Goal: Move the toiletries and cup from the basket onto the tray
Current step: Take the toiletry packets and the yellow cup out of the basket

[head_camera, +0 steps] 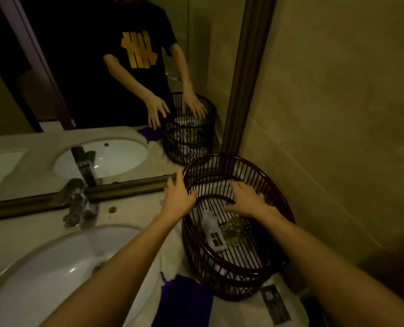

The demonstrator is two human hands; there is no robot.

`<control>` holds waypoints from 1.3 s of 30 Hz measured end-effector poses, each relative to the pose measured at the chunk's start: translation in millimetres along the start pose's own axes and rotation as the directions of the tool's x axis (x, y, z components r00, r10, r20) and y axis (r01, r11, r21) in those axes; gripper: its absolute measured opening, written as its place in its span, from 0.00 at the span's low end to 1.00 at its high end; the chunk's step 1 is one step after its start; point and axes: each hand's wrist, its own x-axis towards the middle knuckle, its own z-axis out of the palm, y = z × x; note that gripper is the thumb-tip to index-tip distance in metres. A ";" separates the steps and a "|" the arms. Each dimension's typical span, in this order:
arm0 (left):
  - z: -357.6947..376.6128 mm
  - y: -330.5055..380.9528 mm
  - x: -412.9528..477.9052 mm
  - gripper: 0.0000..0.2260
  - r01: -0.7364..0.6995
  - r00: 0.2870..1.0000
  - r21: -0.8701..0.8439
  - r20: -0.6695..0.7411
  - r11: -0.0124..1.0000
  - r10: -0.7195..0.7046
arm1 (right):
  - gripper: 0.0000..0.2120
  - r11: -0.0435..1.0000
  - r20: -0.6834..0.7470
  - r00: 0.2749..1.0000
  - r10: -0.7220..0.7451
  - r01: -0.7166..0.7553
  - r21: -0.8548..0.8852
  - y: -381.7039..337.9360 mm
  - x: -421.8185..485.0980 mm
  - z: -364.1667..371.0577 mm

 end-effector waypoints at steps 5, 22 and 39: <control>3.6 3.4 -8.3 0.32 -0.022 1.000 -0.414 0.002 0.910 0.025 | 0.38 0.996 0.138 0.986 0.091 -0.088 -0.029 11.4 16.9 32.1; 13.4 -1.3 -3.3 0.34 -0.001 1.000 -0.367 -0.025 0.930 -0.009 | 0.46 0.782 0.443 0.878 -0.182 0.402 -0.476 -11.1 70.1 121.6; -7.0 2.6 -14.8 0.26 0.006 0.998 -0.655 0.057 0.756 0.042 | 0.04 0.725 0.104 0.988 -0.114 0.011 0.689 7.0 37.3 -16.8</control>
